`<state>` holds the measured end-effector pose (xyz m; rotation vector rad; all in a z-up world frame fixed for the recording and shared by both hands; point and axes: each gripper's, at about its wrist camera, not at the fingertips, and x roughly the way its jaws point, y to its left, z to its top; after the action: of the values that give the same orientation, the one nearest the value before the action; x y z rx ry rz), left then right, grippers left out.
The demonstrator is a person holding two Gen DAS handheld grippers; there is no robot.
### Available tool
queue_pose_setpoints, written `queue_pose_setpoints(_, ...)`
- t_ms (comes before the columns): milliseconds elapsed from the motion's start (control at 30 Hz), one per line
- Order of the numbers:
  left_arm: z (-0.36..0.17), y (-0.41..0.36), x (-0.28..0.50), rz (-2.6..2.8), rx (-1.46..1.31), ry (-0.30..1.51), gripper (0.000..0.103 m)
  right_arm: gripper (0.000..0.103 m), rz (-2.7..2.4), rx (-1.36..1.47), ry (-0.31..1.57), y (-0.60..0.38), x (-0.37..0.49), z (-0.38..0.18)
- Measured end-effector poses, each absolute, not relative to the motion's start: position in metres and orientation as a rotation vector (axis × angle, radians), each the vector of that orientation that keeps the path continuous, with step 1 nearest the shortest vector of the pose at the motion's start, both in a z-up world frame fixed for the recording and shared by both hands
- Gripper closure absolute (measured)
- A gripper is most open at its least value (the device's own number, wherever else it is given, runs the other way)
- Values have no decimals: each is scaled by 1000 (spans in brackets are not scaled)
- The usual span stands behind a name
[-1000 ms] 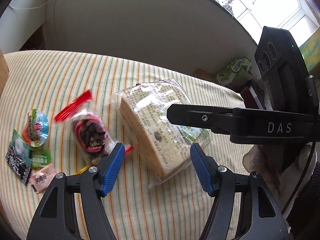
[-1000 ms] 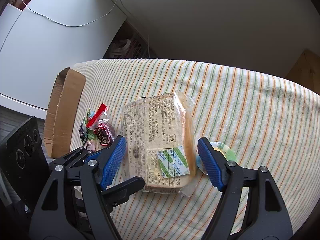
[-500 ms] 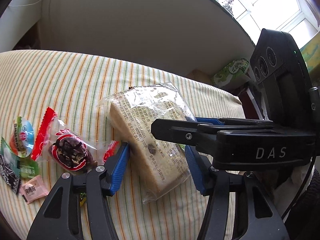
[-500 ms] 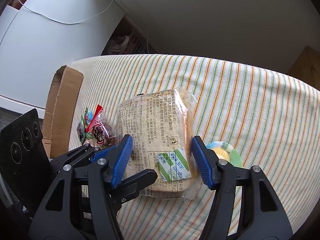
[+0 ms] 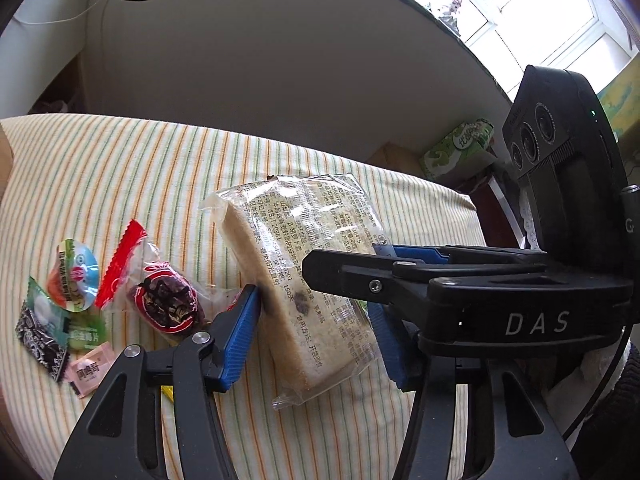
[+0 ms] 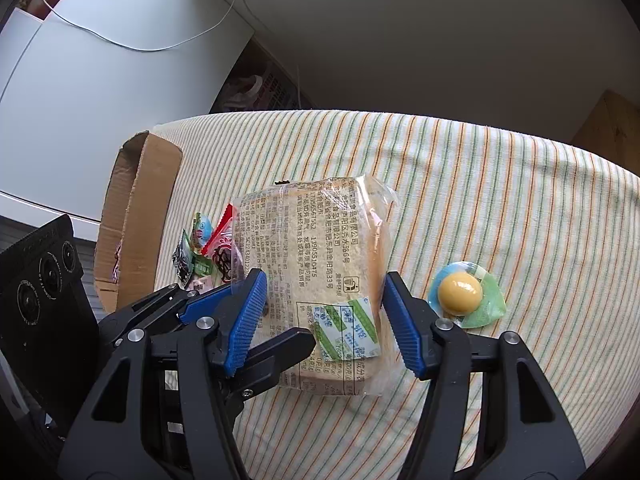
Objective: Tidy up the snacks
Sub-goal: 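Lift the bread loaf with both tools and lower it into the box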
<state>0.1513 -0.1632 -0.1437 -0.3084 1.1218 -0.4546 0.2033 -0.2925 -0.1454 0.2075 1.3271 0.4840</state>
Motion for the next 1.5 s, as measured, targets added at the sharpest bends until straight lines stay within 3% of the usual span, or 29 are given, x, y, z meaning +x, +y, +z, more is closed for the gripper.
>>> queue_pose_setpoints(767, -88, -60, 119, -414, -356, 1043, 49, 40, 544, 143, 1286, -182, 182, -83)
queue_pose_setpoints(1500, -84, 68, 94, -222, -445, 990, 49, 40, 714, 11, 1309, -32, 195, -85)
